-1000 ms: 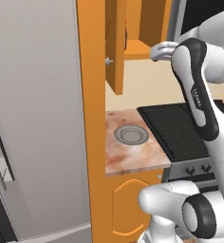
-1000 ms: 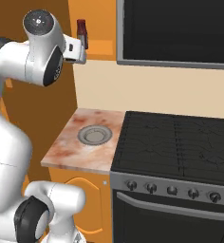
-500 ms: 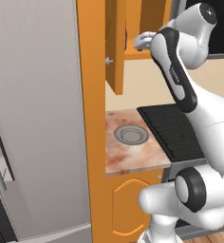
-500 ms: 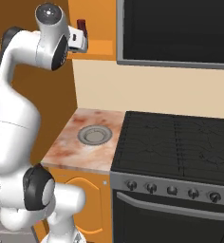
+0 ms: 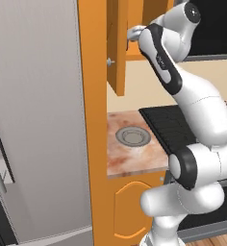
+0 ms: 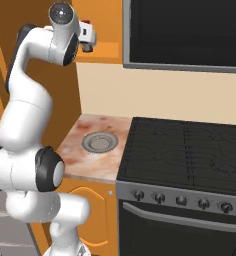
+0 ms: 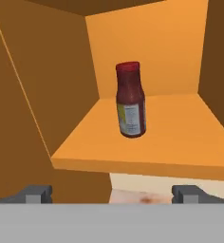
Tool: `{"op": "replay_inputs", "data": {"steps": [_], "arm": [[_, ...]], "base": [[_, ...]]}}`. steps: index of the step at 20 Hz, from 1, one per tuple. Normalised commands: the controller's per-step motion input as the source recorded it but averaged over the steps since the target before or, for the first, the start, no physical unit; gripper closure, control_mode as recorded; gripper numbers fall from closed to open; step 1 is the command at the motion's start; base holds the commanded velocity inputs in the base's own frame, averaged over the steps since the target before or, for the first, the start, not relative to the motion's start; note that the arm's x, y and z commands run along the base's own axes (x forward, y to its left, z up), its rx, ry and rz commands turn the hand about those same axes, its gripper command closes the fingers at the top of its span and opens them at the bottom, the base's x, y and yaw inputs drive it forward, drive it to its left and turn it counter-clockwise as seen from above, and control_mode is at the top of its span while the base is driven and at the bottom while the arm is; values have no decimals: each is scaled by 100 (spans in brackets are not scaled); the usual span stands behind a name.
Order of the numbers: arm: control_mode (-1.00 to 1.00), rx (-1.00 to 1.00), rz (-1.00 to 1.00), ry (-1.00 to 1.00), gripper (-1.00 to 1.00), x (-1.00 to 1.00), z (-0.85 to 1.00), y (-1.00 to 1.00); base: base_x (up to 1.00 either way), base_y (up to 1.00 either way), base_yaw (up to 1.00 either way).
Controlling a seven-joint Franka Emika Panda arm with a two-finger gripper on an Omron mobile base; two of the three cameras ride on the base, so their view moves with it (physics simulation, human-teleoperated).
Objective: Move the hot dog bun to the plate on the dining table and place the condiment next to that plate. Then navigate to the fridge and take the sausage and place it on the plate as well.
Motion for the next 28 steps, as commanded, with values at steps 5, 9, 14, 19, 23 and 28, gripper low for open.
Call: {"op": "replay_inputs", "data": {"steps": [5,9,14,19,23,28], "arm": [[-100,0,0,-4,-100,61,2,0],[-100,0,0,0,-100,59,14,0],[-100,0,0,0,-100,57,10,1],[-100,0,0,0,-100,63,0,9],[-100,0,0,0,-100,56,0,8],[-100,0,0,0,-100,40,0,6]], "base": [[0,0,0],[0,0,0],[0,0,0],[0,0,0],[0,0,0],[0,0,0]]}}
